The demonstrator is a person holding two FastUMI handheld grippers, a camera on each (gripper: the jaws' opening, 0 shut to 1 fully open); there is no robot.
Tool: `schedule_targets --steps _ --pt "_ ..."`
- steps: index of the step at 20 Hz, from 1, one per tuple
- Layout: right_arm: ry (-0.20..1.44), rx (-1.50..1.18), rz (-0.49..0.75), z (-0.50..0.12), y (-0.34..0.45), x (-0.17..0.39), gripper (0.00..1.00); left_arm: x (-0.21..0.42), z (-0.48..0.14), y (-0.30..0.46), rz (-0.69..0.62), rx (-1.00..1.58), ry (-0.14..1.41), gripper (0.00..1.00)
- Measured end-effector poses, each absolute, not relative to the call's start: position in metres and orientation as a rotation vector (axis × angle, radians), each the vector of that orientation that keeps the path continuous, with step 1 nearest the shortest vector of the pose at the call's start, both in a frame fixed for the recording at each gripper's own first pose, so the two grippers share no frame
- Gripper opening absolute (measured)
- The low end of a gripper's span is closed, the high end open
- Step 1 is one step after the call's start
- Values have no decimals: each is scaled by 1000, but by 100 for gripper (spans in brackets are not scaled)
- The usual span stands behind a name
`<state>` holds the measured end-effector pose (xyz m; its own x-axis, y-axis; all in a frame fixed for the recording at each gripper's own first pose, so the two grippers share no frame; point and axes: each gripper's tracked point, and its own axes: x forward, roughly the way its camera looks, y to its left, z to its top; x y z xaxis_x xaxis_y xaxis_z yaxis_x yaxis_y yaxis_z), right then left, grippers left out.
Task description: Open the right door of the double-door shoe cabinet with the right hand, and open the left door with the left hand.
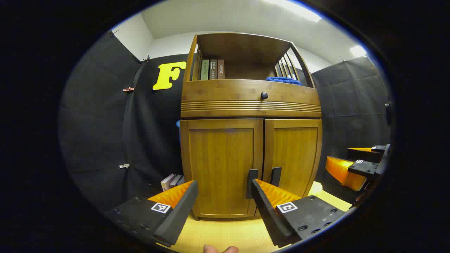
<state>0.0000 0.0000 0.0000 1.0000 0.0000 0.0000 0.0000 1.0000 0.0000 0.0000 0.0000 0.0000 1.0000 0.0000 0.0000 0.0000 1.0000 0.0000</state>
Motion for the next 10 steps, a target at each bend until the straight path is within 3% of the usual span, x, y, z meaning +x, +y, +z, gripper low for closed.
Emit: schedule_targets --steps 1,10 --pt "2 2 1 0 0 1 95 0 1 -1 0 1 -1 96" --pt "-3 2 -5 1 -3 1 95 1 0 0 3 2 -3 94"
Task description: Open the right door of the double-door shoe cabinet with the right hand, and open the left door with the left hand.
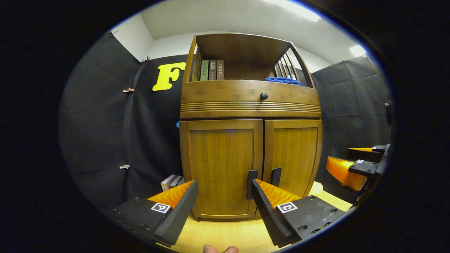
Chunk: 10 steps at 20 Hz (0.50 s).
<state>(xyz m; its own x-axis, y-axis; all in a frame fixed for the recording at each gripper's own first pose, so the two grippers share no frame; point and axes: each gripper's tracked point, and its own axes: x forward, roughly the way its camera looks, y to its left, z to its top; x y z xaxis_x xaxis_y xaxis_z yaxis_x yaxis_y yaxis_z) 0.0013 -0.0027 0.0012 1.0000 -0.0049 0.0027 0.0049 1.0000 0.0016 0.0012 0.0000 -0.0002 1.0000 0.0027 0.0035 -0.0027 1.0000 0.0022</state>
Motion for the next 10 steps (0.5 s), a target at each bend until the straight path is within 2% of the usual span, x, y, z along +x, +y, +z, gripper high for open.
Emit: schedule_targets --steps 5,7,8,10 --pt "-1 3 -6 1 -3 2 95 2 0 0 3 4 -5 96" --pt "0 5 -4 1 -3 2 99 3 0 -1 3 3 -3 96" --pt "1 5 -3 1 -2 3 99 2 1 0 3 2 -3 94" --pt "8 1 5 -3 2 3 98 3 -1 1 4 -1 -2 96"
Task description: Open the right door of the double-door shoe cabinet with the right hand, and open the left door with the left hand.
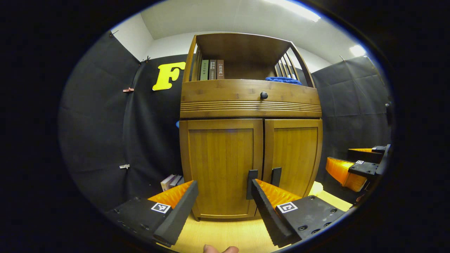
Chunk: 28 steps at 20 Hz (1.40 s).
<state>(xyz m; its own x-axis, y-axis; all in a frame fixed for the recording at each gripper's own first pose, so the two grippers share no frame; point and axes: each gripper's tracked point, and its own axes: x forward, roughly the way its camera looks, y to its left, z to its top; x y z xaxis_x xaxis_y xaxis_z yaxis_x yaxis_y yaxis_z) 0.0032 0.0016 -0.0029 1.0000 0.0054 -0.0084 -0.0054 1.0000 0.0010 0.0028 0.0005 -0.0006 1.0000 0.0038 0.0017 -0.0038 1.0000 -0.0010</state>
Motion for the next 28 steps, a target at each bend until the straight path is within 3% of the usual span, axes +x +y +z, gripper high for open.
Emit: schedule_targets --steps 12,23,25,26,28 --pt "89 42 73 -42 39 71 98 19 -11 10 4 -8 10 96" --pt "210 38 111 -118 68 153 98 47 -33 37 25 -30 60 92" --pt "225 36 98 -130 68 164 95 50 -37 43 32 -25 67 94" --pt "231 38 93 -135 70 169 86 51 -40 46 35 -23 72 94" --pt "241 50 94 -143 74 176 77 53 -42 49 39 -27 79 94"
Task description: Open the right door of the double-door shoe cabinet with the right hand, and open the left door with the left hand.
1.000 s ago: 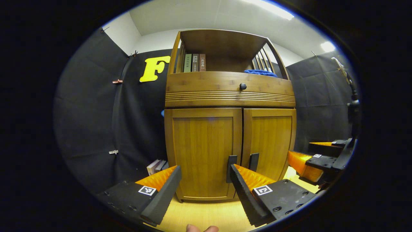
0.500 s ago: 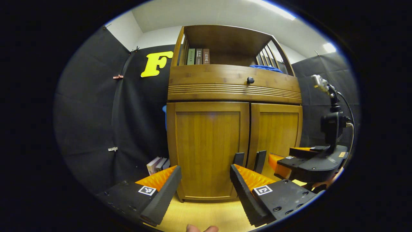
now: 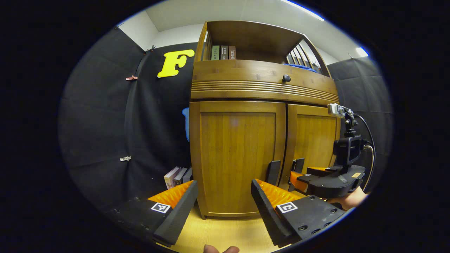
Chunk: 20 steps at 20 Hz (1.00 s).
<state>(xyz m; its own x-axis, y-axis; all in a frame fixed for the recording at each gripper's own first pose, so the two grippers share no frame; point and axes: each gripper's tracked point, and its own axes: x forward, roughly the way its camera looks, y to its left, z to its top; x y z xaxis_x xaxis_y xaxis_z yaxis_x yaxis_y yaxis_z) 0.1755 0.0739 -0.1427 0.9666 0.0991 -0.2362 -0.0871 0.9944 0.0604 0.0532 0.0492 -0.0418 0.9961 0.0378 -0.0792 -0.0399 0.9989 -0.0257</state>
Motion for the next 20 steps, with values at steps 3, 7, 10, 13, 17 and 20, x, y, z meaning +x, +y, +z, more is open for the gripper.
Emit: schedule_targets --steps 3,7,10,13,17,20 --pt "243 73 81 -147 79 185 54 55 -40 52 41 -32 77 94" --pt "238 84 69 -139 80 181 36 53 -40 54 47 -28 75 94" --pt "238 59 77 -146 82 187 30 50 -43 55 54 -35 82 94" --pt "246 70 89 -144 80 183 30 44 -43 55 63 -32 83 94" --pt "240 85 113 -137 75 159 30 35 -42 54 72 -34 83 94" --pt "239 93 135 -139 62 127 30 28 -39 48 71 -31 77 94"
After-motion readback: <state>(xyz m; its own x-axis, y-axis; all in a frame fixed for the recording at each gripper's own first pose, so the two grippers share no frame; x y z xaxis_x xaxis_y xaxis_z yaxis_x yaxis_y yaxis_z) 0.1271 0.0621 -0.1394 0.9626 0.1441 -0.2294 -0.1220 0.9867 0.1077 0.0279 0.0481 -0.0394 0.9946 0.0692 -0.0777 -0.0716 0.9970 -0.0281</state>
